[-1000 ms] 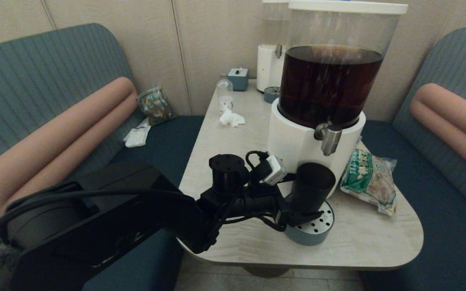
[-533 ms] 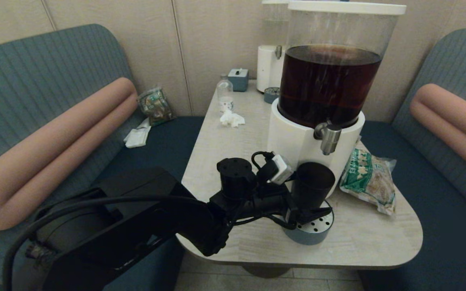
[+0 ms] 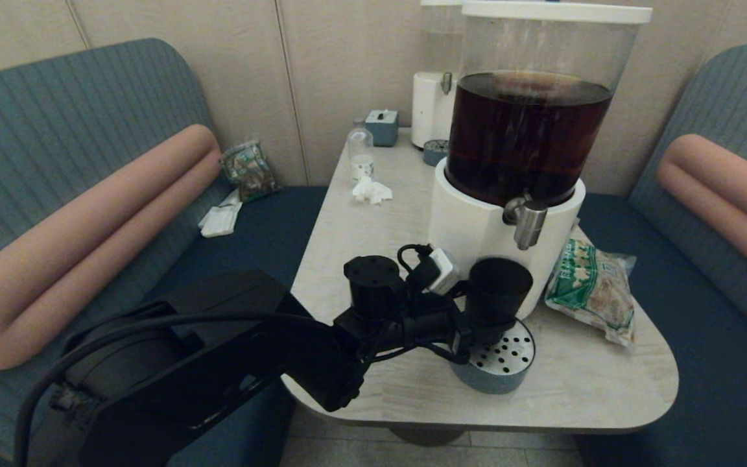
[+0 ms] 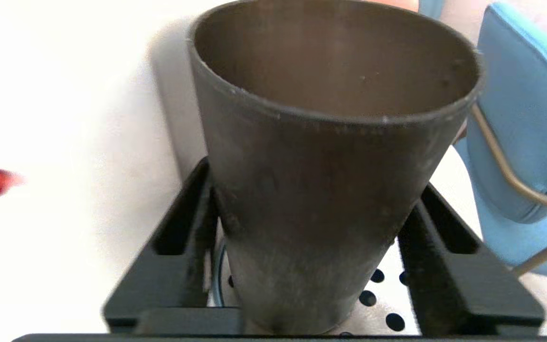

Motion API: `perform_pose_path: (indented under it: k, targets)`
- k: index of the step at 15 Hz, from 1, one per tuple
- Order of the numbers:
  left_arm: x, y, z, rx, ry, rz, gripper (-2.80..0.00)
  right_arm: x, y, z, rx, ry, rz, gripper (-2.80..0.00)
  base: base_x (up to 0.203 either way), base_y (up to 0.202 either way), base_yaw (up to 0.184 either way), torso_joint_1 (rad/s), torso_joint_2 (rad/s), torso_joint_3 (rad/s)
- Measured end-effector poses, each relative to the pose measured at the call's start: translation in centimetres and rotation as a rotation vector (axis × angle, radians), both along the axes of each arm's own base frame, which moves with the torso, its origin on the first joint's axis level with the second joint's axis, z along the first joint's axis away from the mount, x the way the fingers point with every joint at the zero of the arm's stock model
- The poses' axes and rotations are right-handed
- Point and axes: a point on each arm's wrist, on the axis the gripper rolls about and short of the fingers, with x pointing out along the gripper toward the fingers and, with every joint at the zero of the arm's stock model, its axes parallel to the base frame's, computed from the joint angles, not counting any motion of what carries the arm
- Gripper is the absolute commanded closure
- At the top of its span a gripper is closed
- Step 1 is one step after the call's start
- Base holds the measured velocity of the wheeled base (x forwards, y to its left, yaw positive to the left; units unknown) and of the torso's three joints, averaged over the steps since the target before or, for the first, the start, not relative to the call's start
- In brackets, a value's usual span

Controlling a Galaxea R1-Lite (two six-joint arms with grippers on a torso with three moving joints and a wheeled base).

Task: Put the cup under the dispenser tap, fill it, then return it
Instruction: Place the cup next to the water dispenser

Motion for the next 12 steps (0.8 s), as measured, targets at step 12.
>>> perform_pose_path:
  k: [12]
  targets:
    - [-3.6, 3.1, 4.0, -0.105, 0.028, -0.009, 0.0, 0.0, 0.0, 0.0, 0.0, 0.0, 0.0, 0.0, 0.0, 0.0, 0.0, 0.0, 0.0, 0.0]
